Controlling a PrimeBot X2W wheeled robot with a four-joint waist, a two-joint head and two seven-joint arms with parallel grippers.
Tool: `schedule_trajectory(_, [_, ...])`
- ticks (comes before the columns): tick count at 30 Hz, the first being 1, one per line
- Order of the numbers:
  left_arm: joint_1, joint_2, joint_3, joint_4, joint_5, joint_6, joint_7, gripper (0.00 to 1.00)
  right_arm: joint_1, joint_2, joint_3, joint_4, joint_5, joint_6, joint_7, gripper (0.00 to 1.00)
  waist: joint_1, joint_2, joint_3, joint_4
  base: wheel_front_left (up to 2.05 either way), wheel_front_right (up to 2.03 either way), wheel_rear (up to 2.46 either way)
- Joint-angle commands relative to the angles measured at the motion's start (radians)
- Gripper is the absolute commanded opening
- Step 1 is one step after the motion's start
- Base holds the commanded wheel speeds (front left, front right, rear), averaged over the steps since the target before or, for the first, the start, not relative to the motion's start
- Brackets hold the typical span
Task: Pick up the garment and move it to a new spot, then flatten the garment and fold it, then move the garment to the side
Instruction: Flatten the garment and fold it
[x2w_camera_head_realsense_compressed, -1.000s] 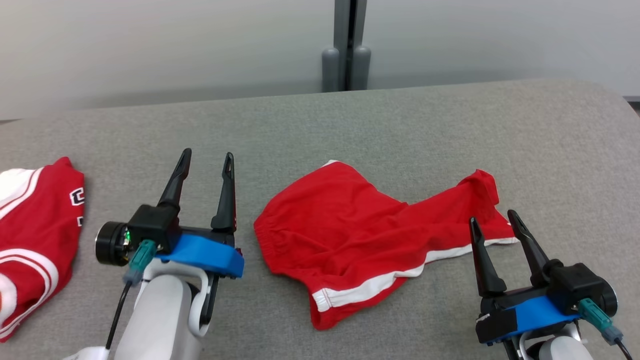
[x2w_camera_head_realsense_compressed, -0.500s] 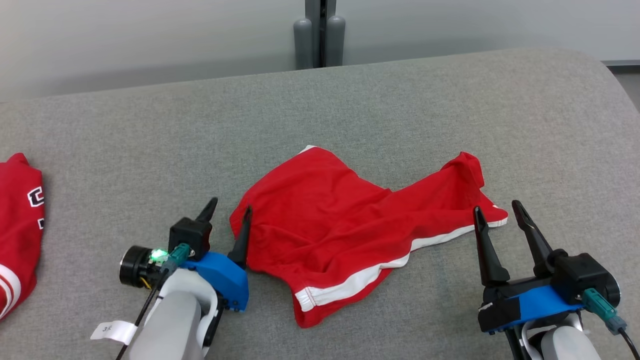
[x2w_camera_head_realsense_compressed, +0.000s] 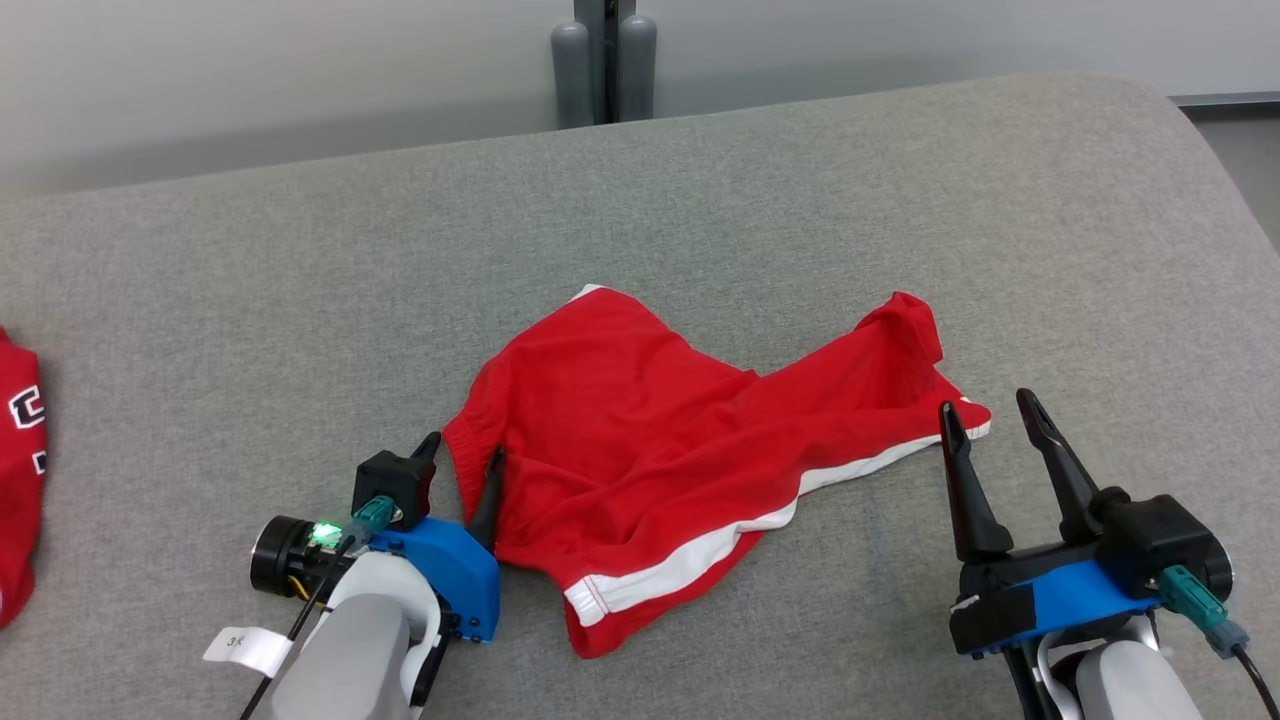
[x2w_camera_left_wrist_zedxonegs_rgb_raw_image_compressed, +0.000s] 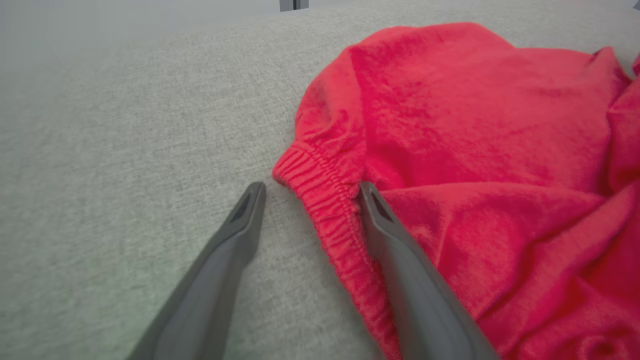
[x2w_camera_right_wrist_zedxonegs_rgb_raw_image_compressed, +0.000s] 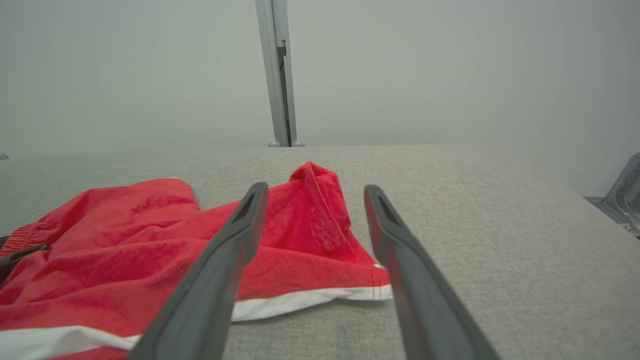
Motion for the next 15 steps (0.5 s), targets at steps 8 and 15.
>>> schedule_trajectory(8, [-0.052, 0.002, -0.044, 0.055, -0.042, -0.004, -0.017, 0.0, 0.001, 0.0, -0.016, -0.004, 0.003, 0.0, -0.003, 1.0, -0.0001, 0.0, -0.009, -0.004, 0.0, 0.0, 0.0])
schedule_trajectory(15, [-0.093, 0.069, -0.001, -0.004, -0.056, 0.009, -0.03, 0.0, 0.019, -0.001, -0.017, -0.003, 0.011, 0.0, -0.003, 1.0, -0.0001, 0.0, -0.03, 0.027, 0.0, 0.0, 0.0])
